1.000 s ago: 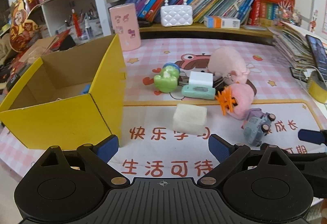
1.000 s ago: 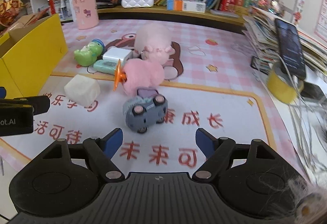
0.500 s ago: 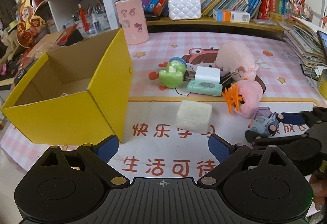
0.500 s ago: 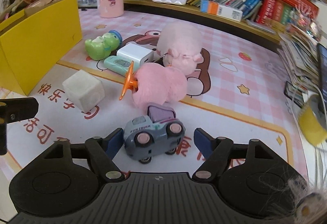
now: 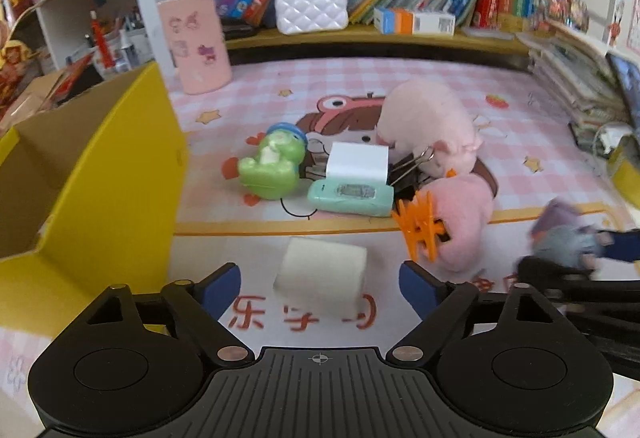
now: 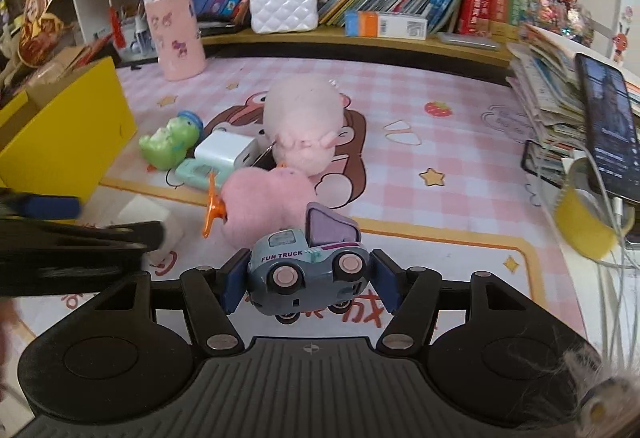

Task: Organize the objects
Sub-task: 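Grasp the white foam cube with the left gripper while the right grasps the grey truck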

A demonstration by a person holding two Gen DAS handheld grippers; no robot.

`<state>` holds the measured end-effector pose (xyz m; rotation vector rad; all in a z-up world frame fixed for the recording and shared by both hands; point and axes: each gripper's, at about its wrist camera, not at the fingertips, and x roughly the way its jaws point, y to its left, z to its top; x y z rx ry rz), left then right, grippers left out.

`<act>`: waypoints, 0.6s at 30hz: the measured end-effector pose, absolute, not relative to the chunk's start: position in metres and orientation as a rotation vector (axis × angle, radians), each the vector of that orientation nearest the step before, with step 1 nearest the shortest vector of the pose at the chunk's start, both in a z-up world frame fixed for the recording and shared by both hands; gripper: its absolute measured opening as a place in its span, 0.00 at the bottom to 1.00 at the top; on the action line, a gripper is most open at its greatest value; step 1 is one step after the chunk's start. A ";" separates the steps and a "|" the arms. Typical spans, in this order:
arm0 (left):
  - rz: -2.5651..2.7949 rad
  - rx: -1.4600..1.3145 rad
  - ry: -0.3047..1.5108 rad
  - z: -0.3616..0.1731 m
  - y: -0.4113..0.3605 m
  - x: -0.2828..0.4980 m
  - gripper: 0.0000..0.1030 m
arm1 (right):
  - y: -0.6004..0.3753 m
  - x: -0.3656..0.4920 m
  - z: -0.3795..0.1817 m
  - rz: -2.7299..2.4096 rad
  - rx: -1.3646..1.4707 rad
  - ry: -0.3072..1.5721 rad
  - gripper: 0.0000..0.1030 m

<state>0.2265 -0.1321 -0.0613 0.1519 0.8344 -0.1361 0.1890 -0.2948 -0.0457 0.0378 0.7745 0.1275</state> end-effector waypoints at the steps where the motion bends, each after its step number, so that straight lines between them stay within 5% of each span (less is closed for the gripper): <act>1: -0.136 0.162 0.843 -0.066 -0.133 0.230 0.85 | -0.296 0.187 -0.044 0.127 0.043 0.775 0.59; 5: -0.130 0.165 0.877 -0.080 -0.133 0.238 0.79 | -0.297 0.181 -0.038 0.122 0.063 0.780 0.59; 10: -0.152 0.096 0.893 -0.086 -0.123 0.240 0.52 | -0.291 0.169 -0.034 0.122 0.060 0.786 0.59; 18: -0.196 0.000 0.865 -0.059 -0.105 0.217 0.45 | -0.276 0.153 -0.029 0.118 0.043 0.777 0.59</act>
